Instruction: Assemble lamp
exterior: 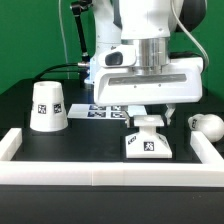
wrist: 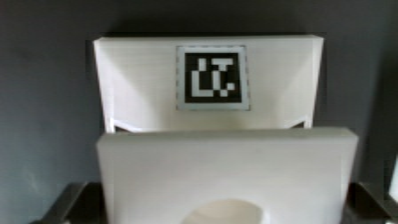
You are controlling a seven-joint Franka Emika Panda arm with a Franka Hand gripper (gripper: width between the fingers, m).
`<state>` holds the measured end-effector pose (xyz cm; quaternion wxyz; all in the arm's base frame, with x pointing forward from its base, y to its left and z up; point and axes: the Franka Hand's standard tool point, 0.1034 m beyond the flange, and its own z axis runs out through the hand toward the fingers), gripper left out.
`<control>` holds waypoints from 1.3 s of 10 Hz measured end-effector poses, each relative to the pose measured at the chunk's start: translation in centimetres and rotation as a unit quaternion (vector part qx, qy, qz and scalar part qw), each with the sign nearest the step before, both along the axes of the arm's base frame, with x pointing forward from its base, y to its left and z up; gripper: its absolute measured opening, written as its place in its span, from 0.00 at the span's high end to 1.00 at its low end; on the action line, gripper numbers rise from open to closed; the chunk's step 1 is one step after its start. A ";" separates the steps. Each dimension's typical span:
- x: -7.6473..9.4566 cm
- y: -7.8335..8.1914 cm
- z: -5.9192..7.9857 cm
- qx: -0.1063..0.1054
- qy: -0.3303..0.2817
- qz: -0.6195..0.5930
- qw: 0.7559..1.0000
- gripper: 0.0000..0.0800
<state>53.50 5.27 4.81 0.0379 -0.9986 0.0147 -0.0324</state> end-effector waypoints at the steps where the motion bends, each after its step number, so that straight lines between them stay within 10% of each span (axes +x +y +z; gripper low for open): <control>1: 0.6 0.4 -0.1 0.001 -0.003 0.007 1.000 0.33; 6: 0.7 0.4 -0.1 0.001 -0.005 0.009 1.000 0.33; 13: 5.7 3.7 0.0 0.006 -0.044 0.033 0.998 0.33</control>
Offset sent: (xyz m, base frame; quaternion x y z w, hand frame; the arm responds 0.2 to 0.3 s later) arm 0.0000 0.0000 0.0000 0.0000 0.0000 0.0000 1.0000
